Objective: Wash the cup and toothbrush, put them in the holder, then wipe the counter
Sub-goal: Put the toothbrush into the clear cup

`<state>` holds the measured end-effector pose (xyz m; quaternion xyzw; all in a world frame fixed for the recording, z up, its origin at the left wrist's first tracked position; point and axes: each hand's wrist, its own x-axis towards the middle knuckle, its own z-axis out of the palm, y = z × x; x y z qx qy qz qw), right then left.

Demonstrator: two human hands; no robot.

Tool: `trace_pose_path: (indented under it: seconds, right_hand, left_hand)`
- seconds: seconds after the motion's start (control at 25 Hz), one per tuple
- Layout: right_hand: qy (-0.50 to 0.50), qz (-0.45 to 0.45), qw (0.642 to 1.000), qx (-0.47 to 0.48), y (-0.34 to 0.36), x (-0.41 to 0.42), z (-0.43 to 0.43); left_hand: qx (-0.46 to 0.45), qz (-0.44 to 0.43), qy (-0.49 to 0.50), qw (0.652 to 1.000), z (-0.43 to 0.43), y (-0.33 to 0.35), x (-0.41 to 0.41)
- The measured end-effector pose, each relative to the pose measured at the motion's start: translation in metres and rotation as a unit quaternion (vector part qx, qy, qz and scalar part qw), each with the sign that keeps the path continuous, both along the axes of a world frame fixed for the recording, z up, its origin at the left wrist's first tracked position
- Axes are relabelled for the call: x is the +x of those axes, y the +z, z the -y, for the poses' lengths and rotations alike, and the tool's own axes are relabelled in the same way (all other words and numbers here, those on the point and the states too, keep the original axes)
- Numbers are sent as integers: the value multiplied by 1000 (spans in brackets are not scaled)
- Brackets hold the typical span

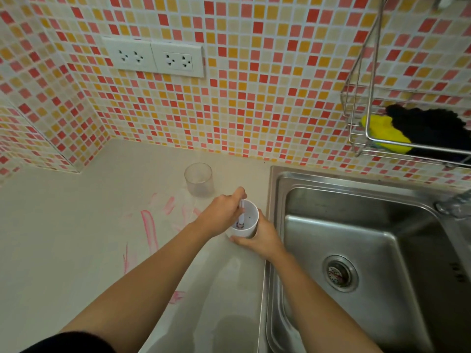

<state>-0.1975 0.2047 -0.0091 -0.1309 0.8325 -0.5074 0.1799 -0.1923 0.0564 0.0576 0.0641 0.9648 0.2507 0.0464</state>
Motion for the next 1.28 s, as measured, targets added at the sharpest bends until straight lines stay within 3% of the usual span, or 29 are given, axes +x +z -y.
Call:
trace_pose_path:
  seconds: [0.32,0.48,0.88,1.28]
  right_hand:
    - [14,7,1000,-9,-3,-4,-2]
    - [17,8,1000,-10,-6,-5,-2]
    - [14,-1,1000,-5,-6,-6,-2]
    - [11,-7,1000,4,-2,-5,-3]
  left_hand:
    - [-12,39,-19,999,1,5,-3]
    - [-31,67,-77,994,6,7,-1]
    - [-48,-18,-64,997,5,-4,2]
    - [-54,-18,-102,993,12,-1,-2]
